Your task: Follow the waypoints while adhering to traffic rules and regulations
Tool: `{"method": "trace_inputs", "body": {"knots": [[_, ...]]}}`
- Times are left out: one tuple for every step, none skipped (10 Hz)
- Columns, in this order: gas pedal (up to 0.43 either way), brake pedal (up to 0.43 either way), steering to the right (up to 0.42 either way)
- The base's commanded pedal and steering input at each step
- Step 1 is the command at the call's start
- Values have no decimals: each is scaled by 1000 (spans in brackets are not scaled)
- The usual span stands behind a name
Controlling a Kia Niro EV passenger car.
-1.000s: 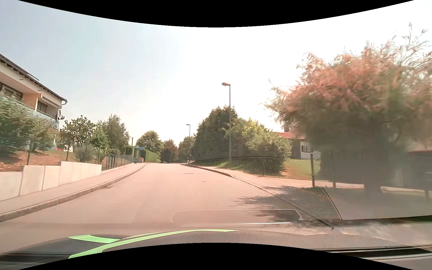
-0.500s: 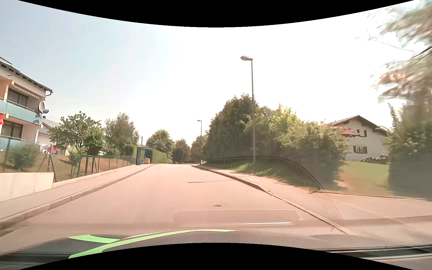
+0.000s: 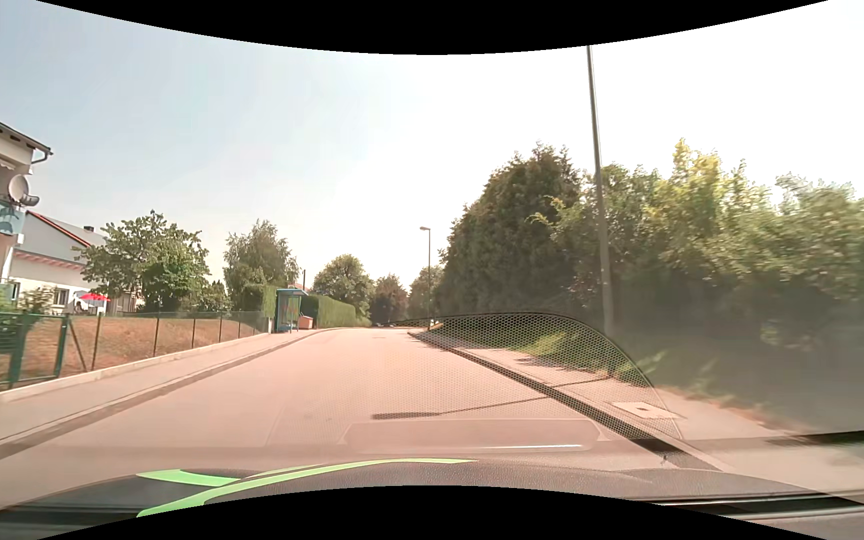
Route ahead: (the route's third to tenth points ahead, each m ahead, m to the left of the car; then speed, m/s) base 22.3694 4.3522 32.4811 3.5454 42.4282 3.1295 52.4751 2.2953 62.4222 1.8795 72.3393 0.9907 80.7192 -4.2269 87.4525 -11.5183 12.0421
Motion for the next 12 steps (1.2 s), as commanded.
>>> {"method": "trace_inputs", "body": {"knots": [[287,0,-52],[268,0,-50],[260,0,-48],[260,0,-44],[260,0,-39],[220,0,-35],[209,0,-31],[209,0,-28],[209,0,-24],[197,0,-18],[197,0,-13],[197,0,-10]]}}
